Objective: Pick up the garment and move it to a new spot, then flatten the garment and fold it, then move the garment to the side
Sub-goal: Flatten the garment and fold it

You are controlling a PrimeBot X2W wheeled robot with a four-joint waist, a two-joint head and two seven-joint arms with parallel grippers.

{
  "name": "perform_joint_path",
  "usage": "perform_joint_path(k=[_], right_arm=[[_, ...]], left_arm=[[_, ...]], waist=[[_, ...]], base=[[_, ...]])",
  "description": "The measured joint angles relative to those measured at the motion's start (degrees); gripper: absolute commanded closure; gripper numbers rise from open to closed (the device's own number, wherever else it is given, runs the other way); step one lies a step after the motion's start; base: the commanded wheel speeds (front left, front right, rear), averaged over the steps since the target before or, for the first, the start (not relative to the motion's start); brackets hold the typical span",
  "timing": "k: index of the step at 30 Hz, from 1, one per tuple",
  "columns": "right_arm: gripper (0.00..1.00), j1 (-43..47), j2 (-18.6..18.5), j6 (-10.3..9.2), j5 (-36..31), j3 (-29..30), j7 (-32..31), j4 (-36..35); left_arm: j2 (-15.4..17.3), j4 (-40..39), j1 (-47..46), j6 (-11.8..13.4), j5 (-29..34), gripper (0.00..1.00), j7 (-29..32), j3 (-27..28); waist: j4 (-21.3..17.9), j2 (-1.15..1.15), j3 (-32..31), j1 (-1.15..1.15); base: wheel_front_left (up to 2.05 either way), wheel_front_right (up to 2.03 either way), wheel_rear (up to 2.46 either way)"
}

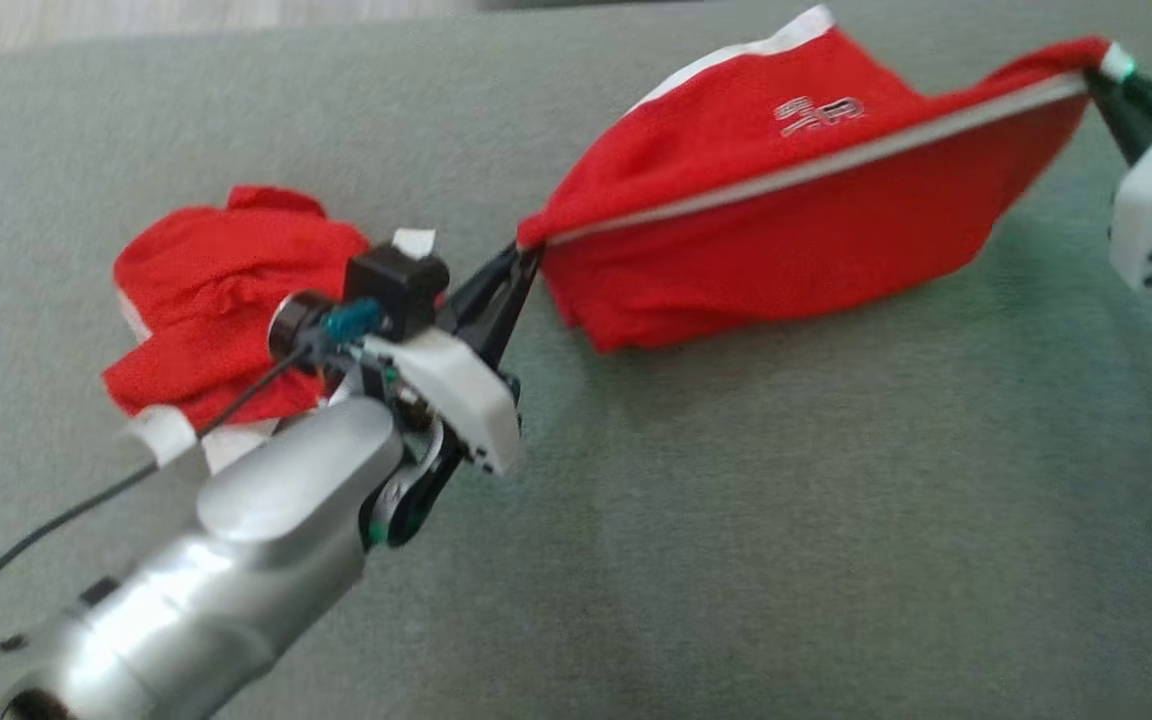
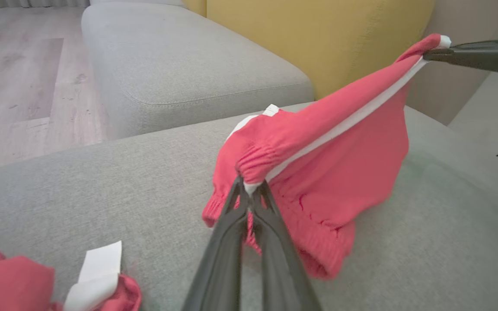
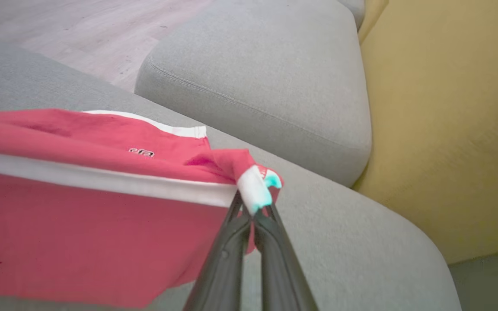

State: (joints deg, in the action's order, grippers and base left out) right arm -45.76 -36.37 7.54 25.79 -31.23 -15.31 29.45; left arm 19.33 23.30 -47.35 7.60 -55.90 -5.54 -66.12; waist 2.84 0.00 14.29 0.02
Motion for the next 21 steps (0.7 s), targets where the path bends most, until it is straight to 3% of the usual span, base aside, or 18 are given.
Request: perform_joint_path(k=[6, 21], right_arm=[[1.0, -6.1, 3.5, 0.0, -4.4, -0.4, 3.3, 6.7], [1.0, -18.4, 6.6, 0.0, -8.2, -4.2, 9.1, 20.1]], left_arm=[[-2.5, 4.6, -3.3, -0.6, 0.1, 1.0, 0.0, 0.6], [-9.2, 15.7, -12.2, -4.1, 2.5, 1.0, -0.3, 0.3]], waist=[[2.7, 0.0, 3.6, -0.01], [6.2, 0.0, 11.5, -0.01]], base=[[0.0, 0.0, 0.0], [0.0, 0.0, 0.0]])
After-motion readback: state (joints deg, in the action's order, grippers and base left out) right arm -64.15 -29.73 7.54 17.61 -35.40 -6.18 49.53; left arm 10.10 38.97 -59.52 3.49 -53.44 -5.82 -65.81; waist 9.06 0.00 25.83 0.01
